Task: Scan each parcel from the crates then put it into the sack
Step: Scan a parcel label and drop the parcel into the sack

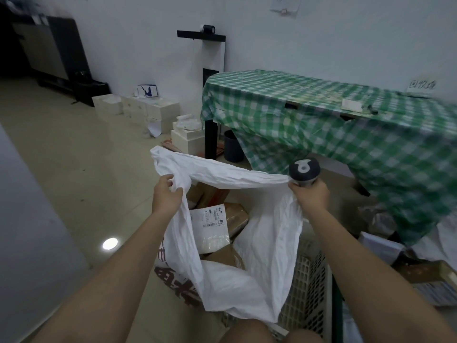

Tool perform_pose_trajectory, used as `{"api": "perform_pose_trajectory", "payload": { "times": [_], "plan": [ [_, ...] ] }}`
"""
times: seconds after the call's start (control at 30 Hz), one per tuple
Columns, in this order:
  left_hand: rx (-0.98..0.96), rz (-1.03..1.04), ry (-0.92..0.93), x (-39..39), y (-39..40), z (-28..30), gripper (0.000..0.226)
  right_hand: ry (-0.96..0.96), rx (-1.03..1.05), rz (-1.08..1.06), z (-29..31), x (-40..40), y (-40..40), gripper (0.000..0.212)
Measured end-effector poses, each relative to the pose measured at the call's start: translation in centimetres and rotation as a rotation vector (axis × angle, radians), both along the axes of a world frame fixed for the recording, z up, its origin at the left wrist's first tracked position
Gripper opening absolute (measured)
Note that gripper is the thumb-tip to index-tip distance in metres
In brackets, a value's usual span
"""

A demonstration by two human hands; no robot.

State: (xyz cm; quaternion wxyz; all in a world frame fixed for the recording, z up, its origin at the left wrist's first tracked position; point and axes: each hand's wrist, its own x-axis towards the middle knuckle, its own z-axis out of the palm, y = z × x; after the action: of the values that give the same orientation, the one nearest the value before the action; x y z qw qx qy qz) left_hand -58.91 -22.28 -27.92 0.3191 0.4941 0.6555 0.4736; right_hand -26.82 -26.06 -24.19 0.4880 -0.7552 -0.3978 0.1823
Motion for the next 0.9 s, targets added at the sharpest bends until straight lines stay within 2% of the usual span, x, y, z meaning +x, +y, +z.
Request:
{"api": "perform_pose_trajectory", "payload": {
  "times": [0.1, 0.17, 0.23, 0.33, 0.5, 0.7, 0.8, 0.9],
  "plan": [
    [-0.097, 0.025, 0.094, -0.2, -0.3, 0.0, 0.051, -0.021, -0.003, 0.006, 0.5, 0.1, -0.6, 0.037],
    [-0.142, 0.043, 0.188, 0.3, -0.8, 0.6, 0.053, -0.027, -0.017, 0.004, 0.8, 0.3, -1.2, 0.030],
    [-0.096, 0.045, 0.315, 1.4, -1.3, 1.3, 0.054, -0.024, -0.036, 0.009, 1.0, 0.8, -2.3, 0.024],
    [0.087, -0.021, 0.430, 4.4, -2.4, 2.2, 0.047, 0.014, -0.008, 0.037, 0.6, 1.9, -4.7, 0.026],
    [0.273, -0.323, 0.384, 12.5, -4.9, 2.7, 0.038, 0.042, -0.089, 0.059, -0.8, 5.7, -10.8, 0.019],
    [0.324, -0.690, 0.331, 24.7, -9.7, 0.3, 0.032, 0.079, -0.167, -0.113, -4.6, 12.8, -20.4, 0.013],
    [0.318, -0.815, 0.322, 30.5, -12.4, -1.5, 0.029, 0.090, -0.177, -0.224, -7.3, 16.4, -24.5, 0.015],
    [0.248, -0.930, 0.329, 35.5, -14.8, -3.9, 0.028, 0.112, -0.190, -0.296, -9.8, 19.0, -27.6, 0.028]
  ]
}}
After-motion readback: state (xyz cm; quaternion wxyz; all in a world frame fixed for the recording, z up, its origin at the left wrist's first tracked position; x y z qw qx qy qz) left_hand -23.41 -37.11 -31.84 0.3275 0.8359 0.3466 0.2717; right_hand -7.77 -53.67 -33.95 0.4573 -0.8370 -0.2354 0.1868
